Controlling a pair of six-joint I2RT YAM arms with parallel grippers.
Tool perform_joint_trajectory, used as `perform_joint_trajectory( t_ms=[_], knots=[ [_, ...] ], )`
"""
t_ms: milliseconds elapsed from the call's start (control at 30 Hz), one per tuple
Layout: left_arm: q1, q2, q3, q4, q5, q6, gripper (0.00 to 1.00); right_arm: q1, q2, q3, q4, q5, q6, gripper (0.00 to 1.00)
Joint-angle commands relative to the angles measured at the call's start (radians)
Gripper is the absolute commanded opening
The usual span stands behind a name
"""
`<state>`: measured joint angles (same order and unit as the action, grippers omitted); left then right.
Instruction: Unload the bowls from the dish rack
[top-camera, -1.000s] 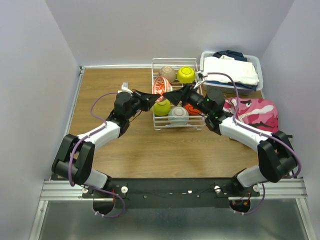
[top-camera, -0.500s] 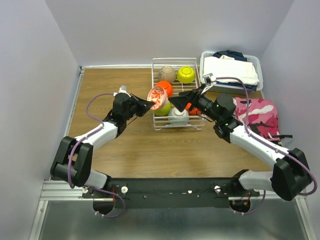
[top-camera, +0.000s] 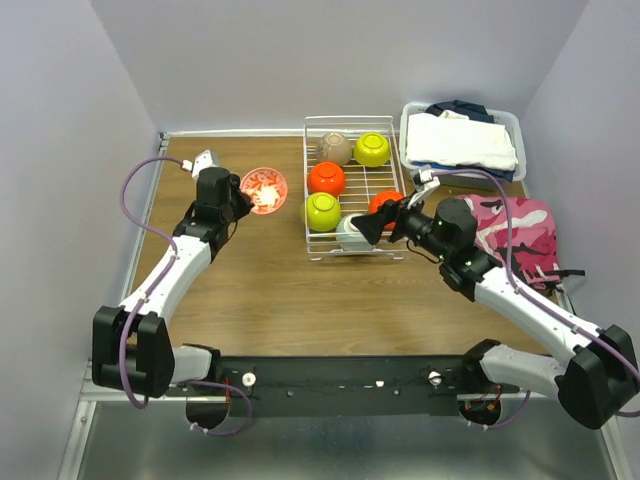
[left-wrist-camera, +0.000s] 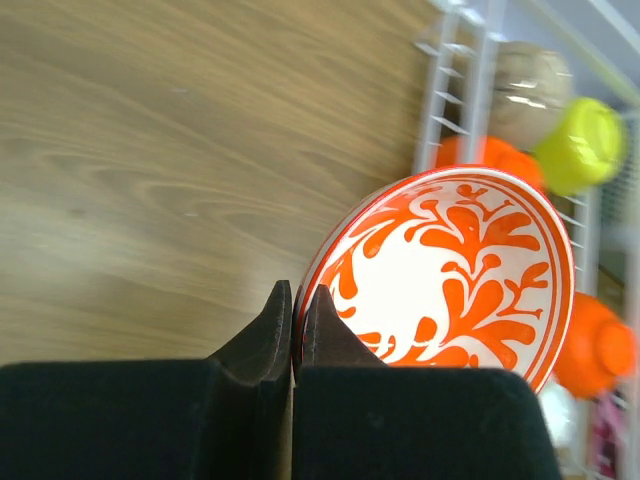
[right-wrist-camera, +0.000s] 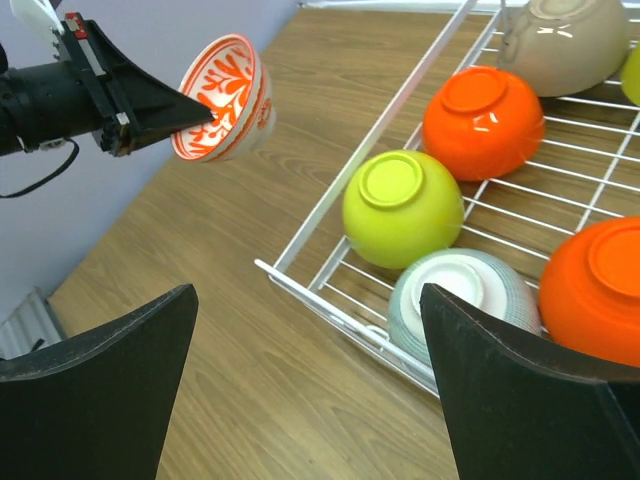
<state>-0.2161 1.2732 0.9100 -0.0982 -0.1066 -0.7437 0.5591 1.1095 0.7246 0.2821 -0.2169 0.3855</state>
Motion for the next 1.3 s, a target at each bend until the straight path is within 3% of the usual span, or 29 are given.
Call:
perform_joint_trajectory(
  t_ms=[0, 367, 700, 800, 900, 933, 1000, 1033, 1167, 1267],
  knots=[
    [0.073, 0.06, 0.02, -0.063, -0.15, 0.092, 0.0, 0.002, -0.062, -0.031, -0.11, 0.067, -0.06, 1.0],
    [0.26, 0.241, -0.031, 0.064, -0.113, 0.012, 0.0, 0.002, -0.097, -0.048, -0.167, 0.082, -0.069, 1.0],
    [0.281, 0.324, -0.097, 0.137, -0.061, -0.054, 0.02, 0.002, -0.074, -0.066, -0.146, 0.076, -0.028, 1.0],
    [0.281, 0.321, -0.121, 0.147, -0.033, -0.089, 0.12, 0.002, -0.076, -0.074, -0.13, 0.071, -0.011, 1.0],
    [0.279, 0.281, -0.149, 0.15, -0.031, -0.111, 0.34, 0.002, -0.076, -0.071, -0.133, 0.076, 0.003, 1.0],
    [0.281, 0.252, -0.16, 0.14, -0.039, -0.12, 0.49, 0.002, -0.077, -0.068, -0.136, 0.077, 0.009, 1.0],
    [0.281, 0.22, -0.163, 0.117, -0.082, -0.121, 0.59, 0.002, -0.077, -0.065, -0.138, 0.077, 0.018, 1.0],
    [0.281, 0.181, -0.164, 0.1, -0.103, -0.121, 0.73, 0.002, -0.079, -0.063, -0.141, 0.076, 0.021, 1.0],
    [0.281, 0.066, -0.154, 0.026, -0.202, -0.093, 0.93, 0.002, -0.071, -0.034, -0.161, 0.079, 0.024, 1.0],
    [0.279, -0.02, -0.123, -0.008, -0.246, -0.031, 0.99, 0.002, -0.059, -0.011, -0.185, 0.154, 0.079, 1.0]
  ],
)
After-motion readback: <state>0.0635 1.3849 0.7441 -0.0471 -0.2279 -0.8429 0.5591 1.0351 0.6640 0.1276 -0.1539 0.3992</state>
